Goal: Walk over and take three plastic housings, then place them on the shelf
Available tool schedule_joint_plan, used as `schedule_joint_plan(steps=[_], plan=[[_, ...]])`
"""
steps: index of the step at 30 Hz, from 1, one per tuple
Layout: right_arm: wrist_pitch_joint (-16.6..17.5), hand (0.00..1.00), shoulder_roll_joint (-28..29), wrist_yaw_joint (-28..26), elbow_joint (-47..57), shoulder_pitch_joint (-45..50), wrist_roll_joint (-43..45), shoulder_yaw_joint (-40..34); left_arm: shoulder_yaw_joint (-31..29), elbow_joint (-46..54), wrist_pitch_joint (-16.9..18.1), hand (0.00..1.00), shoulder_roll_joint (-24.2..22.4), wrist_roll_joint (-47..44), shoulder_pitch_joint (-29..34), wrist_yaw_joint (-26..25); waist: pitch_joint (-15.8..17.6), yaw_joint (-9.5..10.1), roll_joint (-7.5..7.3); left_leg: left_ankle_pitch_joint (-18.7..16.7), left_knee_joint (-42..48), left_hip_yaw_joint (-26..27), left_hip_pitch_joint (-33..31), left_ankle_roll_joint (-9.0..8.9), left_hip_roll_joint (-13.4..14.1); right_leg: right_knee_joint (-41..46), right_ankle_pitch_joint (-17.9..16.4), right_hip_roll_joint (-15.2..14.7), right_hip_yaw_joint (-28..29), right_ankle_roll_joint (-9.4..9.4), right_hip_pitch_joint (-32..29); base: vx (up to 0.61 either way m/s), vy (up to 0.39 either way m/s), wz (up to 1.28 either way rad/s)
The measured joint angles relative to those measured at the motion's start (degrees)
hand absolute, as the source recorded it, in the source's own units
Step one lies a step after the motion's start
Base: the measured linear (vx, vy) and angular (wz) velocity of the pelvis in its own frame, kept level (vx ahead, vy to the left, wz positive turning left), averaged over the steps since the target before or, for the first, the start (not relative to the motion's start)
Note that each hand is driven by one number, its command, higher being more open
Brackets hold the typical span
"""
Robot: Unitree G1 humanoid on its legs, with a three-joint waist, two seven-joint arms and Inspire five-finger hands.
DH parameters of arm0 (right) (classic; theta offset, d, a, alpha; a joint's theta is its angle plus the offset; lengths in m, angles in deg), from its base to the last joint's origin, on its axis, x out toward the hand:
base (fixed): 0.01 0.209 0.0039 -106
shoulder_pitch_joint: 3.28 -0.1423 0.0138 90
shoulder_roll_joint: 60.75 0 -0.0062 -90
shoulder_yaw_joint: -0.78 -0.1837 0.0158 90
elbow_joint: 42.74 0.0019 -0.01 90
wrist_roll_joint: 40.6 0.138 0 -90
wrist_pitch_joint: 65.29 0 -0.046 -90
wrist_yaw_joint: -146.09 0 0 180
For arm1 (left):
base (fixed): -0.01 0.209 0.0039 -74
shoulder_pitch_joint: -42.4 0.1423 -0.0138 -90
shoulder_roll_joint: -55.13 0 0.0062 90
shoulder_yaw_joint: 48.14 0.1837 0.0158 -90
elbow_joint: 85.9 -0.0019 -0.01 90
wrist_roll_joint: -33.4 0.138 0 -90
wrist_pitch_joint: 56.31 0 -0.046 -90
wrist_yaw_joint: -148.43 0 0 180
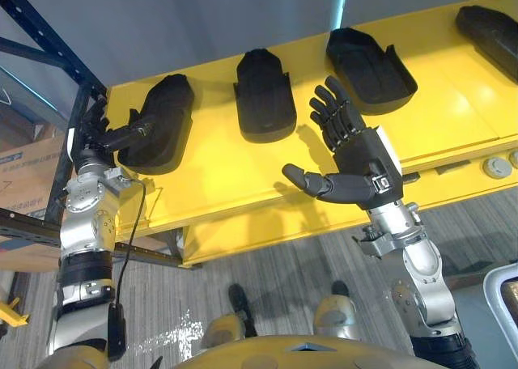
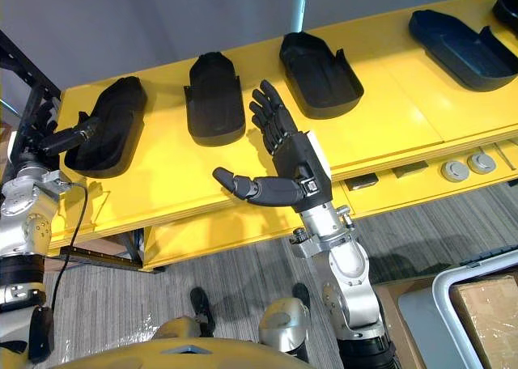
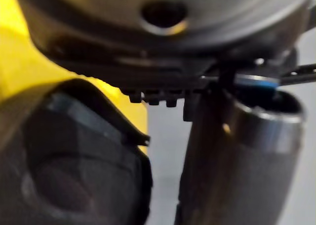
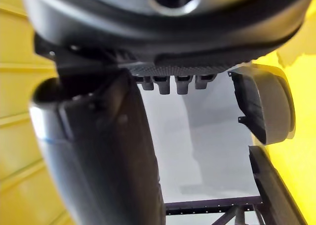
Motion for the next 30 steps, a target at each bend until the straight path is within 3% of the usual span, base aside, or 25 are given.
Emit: schedule_joint_plan(steps=[8,15,21,24,30], plan=[[0.1,1.00,0.9,-0.1,0.0,0.5,-0.5,-0.8,0.3,8.2,0.5,1.00,-3.0,1.6,2.0,1.0,-1.7,0.26,0.59,-0.5,-0.2,0.1,1.0,-0.70,0.6,-2.6,1.1,0.8,-0.5,-0.63,2.2,-0.04,-0.008,-0.01],[-1.6,1.00,-1.5,0.2,-1.0,-3.0,-1.3,-1.7,0.4,16.3,6.7,1.00,-3.8,4.0,6.5,-1.8,-3.5,1.70,-0.12,0.1,-0.2,-1.4,0.9,-0.42,0.9,-3.4,1.6,1.2,-2.3,-0.44,3.8,-0.02,-0.015,0.10],[-5.8,1.00,-2.1,3.9,-9.5,-15.7,-1.2,-2.2,5.3,30.4,15.4,1.00,-11.9,10.4,15.0,-0.1,-4.3,5.35,-1.03,0.9,-0.2,-5.7,0.7,-0.71,1.0,-4.5,1.5,1.6,-6.9,-0.68,7.2,-0.03,-0.016,0.34],[-8.6,1.00,-2.1,6.1,-13.0,-20.2,-1.3,-2.0,7.3,33.8,16.3,1.00,-14.4,13.1,19.8,3.6,-4.9,7.21,-1.09,1.1,-0.3,-8.0,-0.4,-0.81,1.0,-5.0,1.1,2.0,-9.6,-1.27,8.0,-0.07,-0.017,0.42],[-9.3,1.00,-1.0,9.9,-16.2,-25.0,-1.2,-1.7,9.1,33.9,14.6,1.00,-14.9,14.0,23.8,10.5,-5.0,9.90,-2.18,2.1,-0.3,-8.4,-1.5,-0.70,1.0,-6.0,1.5,2.0,-12.2,-1.21,9.0,-0.02,0.004,0.24]])
